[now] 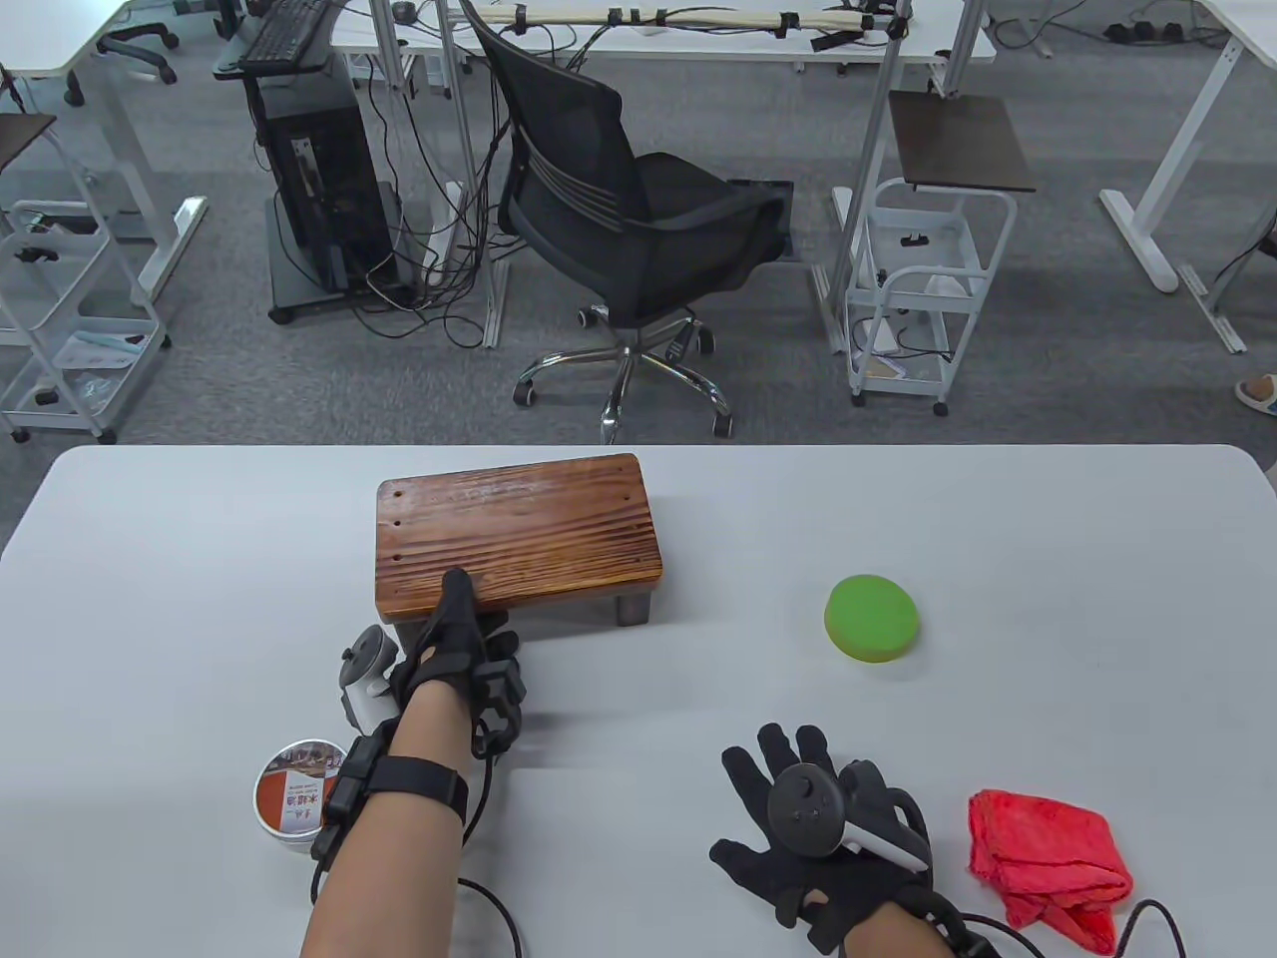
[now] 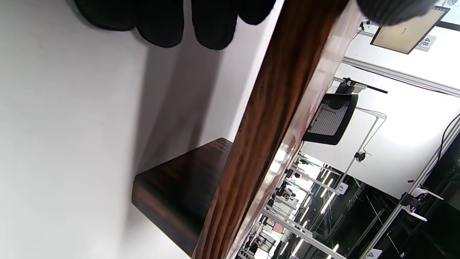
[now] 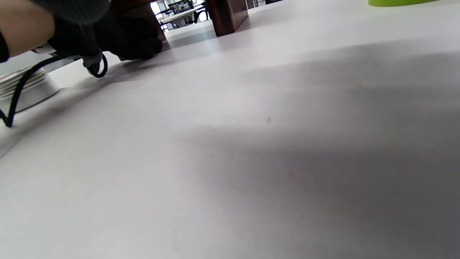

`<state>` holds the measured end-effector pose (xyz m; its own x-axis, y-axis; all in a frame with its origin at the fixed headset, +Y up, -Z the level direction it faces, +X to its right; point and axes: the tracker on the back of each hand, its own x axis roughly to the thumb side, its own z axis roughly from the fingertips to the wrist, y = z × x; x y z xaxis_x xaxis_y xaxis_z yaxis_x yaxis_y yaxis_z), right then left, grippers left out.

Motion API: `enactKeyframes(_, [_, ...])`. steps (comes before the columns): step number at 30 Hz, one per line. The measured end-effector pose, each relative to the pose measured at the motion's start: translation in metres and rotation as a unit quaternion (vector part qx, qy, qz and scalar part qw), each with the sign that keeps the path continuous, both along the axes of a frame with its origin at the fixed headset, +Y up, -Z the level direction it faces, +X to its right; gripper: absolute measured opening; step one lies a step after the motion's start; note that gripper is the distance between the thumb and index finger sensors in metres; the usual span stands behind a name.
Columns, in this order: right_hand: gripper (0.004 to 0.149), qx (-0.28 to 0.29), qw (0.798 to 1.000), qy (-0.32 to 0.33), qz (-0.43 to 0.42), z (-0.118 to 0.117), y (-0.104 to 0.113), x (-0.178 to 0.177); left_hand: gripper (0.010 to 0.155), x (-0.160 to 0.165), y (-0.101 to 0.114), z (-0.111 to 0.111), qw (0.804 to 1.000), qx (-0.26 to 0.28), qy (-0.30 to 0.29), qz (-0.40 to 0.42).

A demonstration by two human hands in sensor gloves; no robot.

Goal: Dip and apply wood wax on stool

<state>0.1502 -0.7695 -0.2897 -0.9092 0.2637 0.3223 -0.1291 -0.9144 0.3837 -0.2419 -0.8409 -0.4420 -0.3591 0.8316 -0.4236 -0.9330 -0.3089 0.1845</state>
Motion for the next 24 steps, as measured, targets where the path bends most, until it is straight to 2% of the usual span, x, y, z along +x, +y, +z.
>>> enactKeyframes(16, [0.090,-0.017,1.000,-0.004,-0.003,-0.0022,-0.0010,0.0005,0.078,0.0038,-0.0046,0.0008,0.997,0.018,0.001,0.076])
enactKeyframes(24, [0.090,-0.024,1.000,-0.008,-0.004,-0.0031,-0.0015,0.0012,0.075,0.0052,-0.0040,0.0017,0.994,0.025,0.018,0.102])
